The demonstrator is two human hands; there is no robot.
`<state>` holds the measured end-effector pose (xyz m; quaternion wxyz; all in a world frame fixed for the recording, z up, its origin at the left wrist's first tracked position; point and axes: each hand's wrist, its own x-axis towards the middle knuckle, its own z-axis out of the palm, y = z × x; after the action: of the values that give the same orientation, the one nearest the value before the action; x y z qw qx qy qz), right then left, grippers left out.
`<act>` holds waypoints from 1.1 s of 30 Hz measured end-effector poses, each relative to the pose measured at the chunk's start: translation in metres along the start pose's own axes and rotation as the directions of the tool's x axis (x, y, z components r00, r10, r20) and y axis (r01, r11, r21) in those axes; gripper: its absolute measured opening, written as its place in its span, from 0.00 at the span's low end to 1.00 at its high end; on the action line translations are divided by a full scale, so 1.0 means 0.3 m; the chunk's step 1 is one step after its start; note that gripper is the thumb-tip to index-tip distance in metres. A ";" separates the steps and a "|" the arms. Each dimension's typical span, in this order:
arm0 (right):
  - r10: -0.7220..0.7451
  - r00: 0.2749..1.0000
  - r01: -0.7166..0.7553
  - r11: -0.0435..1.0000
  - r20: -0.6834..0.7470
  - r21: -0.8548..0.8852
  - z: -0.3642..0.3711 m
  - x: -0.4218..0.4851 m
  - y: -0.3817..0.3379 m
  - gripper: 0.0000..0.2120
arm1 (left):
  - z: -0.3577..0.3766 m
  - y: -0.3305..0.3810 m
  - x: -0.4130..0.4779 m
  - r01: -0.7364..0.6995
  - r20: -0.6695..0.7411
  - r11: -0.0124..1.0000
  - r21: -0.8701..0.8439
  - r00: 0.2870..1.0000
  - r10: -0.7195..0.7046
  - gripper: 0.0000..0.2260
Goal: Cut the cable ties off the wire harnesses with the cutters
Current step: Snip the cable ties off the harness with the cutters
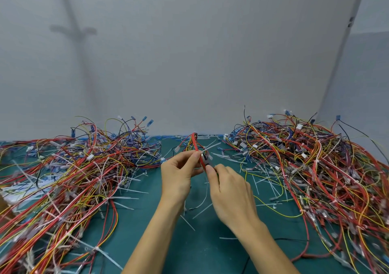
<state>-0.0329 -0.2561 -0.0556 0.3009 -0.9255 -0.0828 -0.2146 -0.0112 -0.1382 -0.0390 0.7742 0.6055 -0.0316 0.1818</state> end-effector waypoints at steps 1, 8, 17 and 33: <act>-0.004 1.000 0.004 1.000 -0.004 -0.020 -0.001 -0.001 0.000 0.17 | 0.000 0.000 0.000 0.000 0.003 1.000 -0.002 1.000 0.000 0.09; -0.001 1.000 0.000 0.998 -0.007 -0.057 -0.009 -0.002 -0.004 0.18 | -0.002 -0.005 0.004 0.001 0.006 1.000 0.013 1.000 -0.001 0.06; 0.014 1.000 -0.013 1.000 0.021 -0.020 -0.018 0.004 -0.002 0.17 | -0.005 -0.006 0.007 0.004 0.016 1.000 0.024 1.000 -0.004 0.08; 0.085 0.995 -0.091 0.986 0.047 0.137 -0.020 0.016 0.005 0.23 | -0.007 -0.015 0.005 0.016 0.021 1.000 0.000 1.000 -0.016 0.06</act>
<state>-0.0304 -0.2608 -0.0498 0.3722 -0.9092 -0.0627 -0.1756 -0.0087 -0.1366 -0.0434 0.7753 0.6075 -0.0352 0.1693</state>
